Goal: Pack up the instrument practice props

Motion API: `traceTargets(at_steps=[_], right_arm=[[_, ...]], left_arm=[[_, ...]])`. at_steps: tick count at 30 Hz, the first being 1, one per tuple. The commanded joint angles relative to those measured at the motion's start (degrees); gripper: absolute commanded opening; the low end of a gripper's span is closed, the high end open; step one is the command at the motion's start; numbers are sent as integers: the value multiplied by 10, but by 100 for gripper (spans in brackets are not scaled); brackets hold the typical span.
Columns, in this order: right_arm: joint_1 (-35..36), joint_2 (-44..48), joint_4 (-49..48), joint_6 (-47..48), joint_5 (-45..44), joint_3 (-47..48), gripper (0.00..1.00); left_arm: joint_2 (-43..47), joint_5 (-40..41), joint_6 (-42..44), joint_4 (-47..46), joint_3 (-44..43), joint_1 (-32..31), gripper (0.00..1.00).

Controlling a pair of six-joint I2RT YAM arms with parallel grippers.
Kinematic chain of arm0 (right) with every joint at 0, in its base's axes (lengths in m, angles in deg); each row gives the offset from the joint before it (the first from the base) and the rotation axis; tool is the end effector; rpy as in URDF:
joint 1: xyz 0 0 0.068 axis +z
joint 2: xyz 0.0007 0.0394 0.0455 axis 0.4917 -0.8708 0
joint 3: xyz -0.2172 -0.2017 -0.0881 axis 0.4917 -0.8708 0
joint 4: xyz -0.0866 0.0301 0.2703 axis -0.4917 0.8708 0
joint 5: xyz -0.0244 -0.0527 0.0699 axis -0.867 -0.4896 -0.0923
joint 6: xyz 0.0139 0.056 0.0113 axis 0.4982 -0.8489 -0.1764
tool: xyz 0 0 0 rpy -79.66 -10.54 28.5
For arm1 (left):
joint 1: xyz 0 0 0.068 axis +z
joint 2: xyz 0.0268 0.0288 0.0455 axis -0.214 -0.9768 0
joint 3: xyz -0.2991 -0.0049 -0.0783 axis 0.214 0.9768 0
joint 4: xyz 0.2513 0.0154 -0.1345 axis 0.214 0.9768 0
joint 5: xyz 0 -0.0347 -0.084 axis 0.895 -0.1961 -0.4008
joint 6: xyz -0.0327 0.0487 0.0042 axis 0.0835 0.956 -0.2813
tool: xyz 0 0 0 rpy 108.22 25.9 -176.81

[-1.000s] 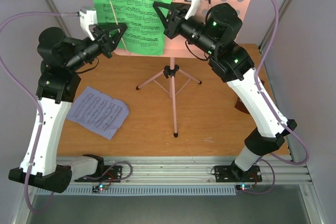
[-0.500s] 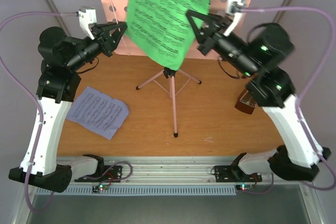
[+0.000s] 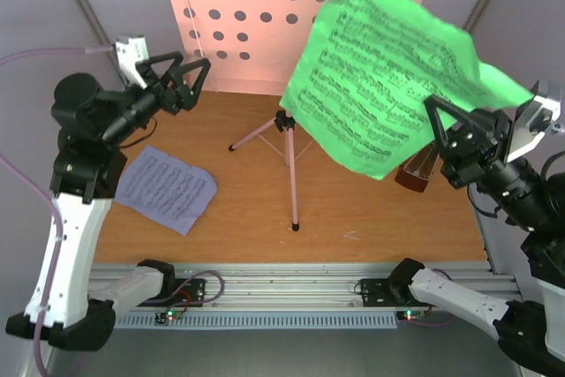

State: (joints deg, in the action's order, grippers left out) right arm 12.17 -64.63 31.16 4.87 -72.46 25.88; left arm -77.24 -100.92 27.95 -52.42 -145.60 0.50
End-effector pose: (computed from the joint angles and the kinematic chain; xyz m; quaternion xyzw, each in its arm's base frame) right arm 0.0291 0.0331 0.6348 -0.2816 0.4561 0.2613 0.8027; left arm 0.1956 -0.0621 0.5695 0.1187 0.6568 -0.3791 0.6410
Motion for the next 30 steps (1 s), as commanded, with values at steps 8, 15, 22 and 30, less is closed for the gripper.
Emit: traceTargets(at_steps=[8,15,22,30], right_arm=[[-1,178,173,-43,48,-204,1],[-1,291,276,-143,5,-379,1],[-1,334,305,-199,40,-463,1],[-1,283,182,-209,171,-495,1]], left_arm=[[262,18,-129,-8,289,1,99],[365,-36,-179,61,440,1,96],[404,-139,-144,83,505,0,93],[455,-217,-224,-63,581,0,92]])
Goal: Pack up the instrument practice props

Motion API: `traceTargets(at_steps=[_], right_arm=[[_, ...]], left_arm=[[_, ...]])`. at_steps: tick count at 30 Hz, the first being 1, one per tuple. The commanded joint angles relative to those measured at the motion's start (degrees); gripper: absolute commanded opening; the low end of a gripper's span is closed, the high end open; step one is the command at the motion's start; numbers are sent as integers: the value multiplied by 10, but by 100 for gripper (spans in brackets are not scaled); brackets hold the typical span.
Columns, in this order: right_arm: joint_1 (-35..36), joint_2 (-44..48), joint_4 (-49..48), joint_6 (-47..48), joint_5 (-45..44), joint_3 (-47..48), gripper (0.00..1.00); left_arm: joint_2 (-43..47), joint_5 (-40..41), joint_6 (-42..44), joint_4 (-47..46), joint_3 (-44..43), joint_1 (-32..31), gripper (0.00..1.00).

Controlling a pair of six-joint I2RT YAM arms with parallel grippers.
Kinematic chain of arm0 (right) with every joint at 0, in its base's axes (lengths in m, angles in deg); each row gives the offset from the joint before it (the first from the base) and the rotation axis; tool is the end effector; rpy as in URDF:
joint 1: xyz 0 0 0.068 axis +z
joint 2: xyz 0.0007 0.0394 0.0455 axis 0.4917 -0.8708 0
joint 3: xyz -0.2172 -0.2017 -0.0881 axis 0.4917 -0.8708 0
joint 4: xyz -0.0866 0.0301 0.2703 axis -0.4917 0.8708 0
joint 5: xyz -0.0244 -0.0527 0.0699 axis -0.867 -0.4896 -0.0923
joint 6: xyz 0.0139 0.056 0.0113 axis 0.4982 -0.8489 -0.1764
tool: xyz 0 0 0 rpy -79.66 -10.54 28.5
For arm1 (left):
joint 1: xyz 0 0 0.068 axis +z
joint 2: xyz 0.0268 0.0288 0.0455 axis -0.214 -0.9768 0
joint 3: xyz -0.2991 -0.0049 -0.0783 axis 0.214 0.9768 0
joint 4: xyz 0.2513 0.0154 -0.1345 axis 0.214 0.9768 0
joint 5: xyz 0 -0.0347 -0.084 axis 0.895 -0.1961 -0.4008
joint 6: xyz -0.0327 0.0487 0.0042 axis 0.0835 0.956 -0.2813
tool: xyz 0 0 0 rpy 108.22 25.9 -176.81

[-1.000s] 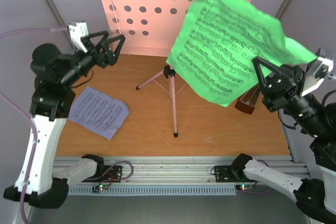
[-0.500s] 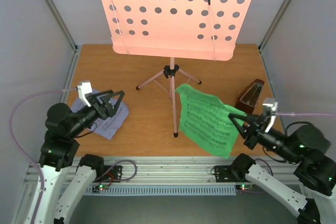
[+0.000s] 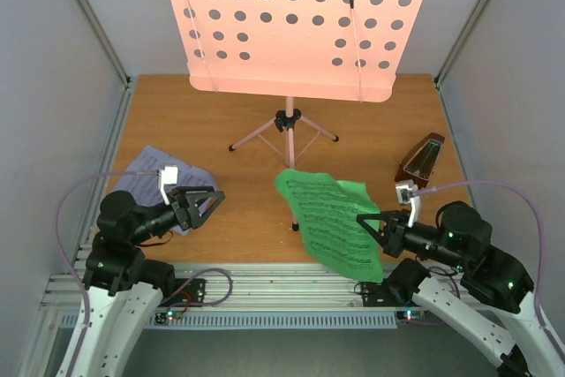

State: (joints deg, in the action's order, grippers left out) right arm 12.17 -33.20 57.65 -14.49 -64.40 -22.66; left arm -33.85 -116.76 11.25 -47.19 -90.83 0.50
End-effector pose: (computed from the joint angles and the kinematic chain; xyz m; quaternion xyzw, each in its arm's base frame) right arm 0.0145 0.0280 0.3635 -0.2997 0.7489 0.3472 0.4784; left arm 0.0743 -0.0463 0.3232 0.0632 0.7446 -0.5239 0.4088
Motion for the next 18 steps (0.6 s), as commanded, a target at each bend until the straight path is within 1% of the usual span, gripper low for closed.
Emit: traceTargets(at_steps=[1,3,6,8,14,18], right_arm=[[-1,-41,-99,-17,109,-11,1],[-1,-57,-131,-25,143,-15,1],[-1,-67,-178,-46,171,-24,1],[-1,-68,-208,-62,180,-30,1],[-1,-80,-268,-91,198,-34,1],[-1,-88,-284,-96,201,-30,1]], left_arm=[[23,-64,-71,-132,42,0,91],[24,-73,-87,-142,49,0,90],[30,-88,-83,-143,46,0,90],[32,-99,-84,-154,45,-1,90],[17,-125,-118,-231,42,-2,90],[-11,-133,-111,-235,24,-4,91]])
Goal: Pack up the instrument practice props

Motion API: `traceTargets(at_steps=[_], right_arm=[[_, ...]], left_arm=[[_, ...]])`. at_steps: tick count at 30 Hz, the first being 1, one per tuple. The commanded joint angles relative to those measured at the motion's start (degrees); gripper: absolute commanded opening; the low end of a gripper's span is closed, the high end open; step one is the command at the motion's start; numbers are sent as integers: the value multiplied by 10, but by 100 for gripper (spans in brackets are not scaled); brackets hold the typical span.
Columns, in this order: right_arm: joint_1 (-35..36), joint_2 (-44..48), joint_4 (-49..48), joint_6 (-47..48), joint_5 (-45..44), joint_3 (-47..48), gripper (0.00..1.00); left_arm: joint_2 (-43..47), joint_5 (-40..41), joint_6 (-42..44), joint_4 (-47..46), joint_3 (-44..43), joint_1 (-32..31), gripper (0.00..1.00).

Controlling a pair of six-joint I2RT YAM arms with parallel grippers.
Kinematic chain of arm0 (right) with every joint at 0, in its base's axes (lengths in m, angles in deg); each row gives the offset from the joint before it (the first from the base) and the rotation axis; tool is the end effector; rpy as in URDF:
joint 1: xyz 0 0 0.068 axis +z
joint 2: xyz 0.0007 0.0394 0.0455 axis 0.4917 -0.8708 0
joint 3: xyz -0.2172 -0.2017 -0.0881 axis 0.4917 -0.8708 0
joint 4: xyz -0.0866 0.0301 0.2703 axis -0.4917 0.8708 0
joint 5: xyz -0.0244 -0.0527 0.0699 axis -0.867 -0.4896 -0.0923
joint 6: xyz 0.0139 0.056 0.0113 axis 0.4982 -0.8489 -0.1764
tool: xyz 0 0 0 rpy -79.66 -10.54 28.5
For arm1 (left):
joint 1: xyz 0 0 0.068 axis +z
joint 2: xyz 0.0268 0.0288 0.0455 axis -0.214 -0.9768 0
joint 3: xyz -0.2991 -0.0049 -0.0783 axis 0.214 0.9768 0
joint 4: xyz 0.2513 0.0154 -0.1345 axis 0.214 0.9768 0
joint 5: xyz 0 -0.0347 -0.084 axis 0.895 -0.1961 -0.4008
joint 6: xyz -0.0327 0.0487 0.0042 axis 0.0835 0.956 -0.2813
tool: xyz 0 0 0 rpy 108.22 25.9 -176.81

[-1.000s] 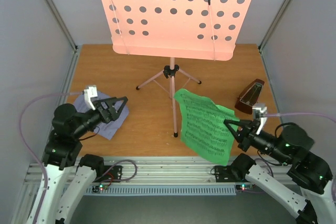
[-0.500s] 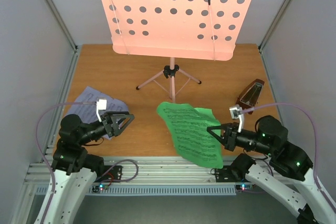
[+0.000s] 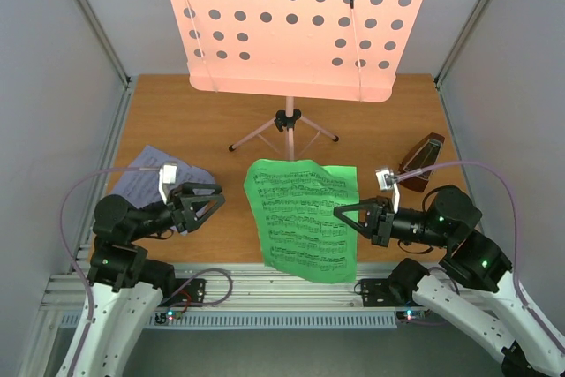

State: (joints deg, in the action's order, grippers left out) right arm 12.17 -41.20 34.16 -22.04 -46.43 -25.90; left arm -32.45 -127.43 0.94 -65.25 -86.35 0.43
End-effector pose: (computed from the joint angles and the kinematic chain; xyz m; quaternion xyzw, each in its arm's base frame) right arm 0.0438 0.0703 0.3867 -0.3411 0.6535 0.4987 0.4560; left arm 0.0725 -0.0512 0.3295 0.1258 0.6759 -0.6078 0.3975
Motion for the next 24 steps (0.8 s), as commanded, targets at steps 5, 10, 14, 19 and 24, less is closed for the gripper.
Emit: traceTargets(at_steps=[5,10,14,19,24], right_arm=[[-1,-24,-71,-27,23,9,1],[-1,-35,-77,-28,17,14,1],[-1,-37,-72,-30,2,16,1],[-1,-35,-70,-33,-2,16,1],[-1,-32,-72,-35,4,16,1]], left_arm=[[-58,-20,20,-45,-43,-25,90],[-80,2,49,-48,-45,-75,89],[-98,19,66,-61,-40,-135,89],[-129,48,78,-96,-34,-193,89],[-185,83,109,-111,-47,-259,85]])
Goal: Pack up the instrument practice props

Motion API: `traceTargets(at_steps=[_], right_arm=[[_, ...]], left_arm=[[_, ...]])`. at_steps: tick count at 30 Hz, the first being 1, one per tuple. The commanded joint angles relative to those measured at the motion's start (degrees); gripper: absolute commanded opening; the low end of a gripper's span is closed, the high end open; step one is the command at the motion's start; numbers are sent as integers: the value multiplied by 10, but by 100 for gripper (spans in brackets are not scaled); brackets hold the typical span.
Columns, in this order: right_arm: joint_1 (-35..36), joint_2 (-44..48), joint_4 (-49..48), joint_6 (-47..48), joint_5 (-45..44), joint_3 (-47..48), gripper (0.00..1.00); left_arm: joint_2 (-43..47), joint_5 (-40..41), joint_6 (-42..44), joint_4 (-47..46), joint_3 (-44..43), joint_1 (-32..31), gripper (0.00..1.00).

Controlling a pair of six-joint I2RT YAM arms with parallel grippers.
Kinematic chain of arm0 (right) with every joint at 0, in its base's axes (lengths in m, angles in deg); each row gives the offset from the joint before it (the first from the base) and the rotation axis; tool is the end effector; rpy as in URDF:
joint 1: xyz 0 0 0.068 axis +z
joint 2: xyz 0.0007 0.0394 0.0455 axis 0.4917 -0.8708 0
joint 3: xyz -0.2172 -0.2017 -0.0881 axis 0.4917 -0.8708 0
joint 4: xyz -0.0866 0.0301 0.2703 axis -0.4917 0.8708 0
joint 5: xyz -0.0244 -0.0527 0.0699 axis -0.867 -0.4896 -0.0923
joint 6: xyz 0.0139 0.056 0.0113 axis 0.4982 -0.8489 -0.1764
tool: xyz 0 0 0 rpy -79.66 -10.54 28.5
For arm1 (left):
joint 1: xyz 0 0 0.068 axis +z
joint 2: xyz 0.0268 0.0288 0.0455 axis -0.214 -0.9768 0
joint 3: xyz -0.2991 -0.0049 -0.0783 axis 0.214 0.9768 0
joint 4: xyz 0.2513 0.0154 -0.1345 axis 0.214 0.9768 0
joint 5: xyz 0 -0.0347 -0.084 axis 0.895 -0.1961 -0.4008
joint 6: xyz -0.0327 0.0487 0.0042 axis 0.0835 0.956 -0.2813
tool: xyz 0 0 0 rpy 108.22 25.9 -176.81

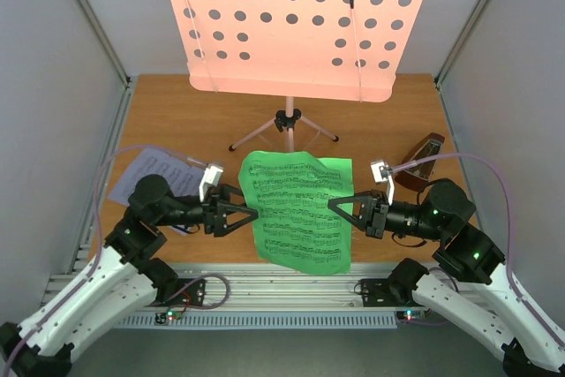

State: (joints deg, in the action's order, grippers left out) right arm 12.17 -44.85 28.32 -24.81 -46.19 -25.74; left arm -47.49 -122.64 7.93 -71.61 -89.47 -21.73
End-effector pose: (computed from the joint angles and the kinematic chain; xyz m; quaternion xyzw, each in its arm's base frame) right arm 0.0572 0.0824 0.3945 -0.3281 0.6469 0.5146 0.4572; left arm 0.0947 -0.1039 0.3371 0.2462 0.6630 -0.6367 0.3073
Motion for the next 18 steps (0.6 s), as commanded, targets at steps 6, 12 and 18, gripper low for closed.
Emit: traceTargets(at_steps=[6,12,18], right_arm=[[-1,19,3,-3,-7,18,1],[-1,30,32,9,-29,15,1],[-1,33,50,20,-45,16,1]], left_arm=[[-76,63,79,-39,-35,-76,69],[-82,70,67,-56,-28,-88,41],[-74,75,64,-59,-25,-90,22]])
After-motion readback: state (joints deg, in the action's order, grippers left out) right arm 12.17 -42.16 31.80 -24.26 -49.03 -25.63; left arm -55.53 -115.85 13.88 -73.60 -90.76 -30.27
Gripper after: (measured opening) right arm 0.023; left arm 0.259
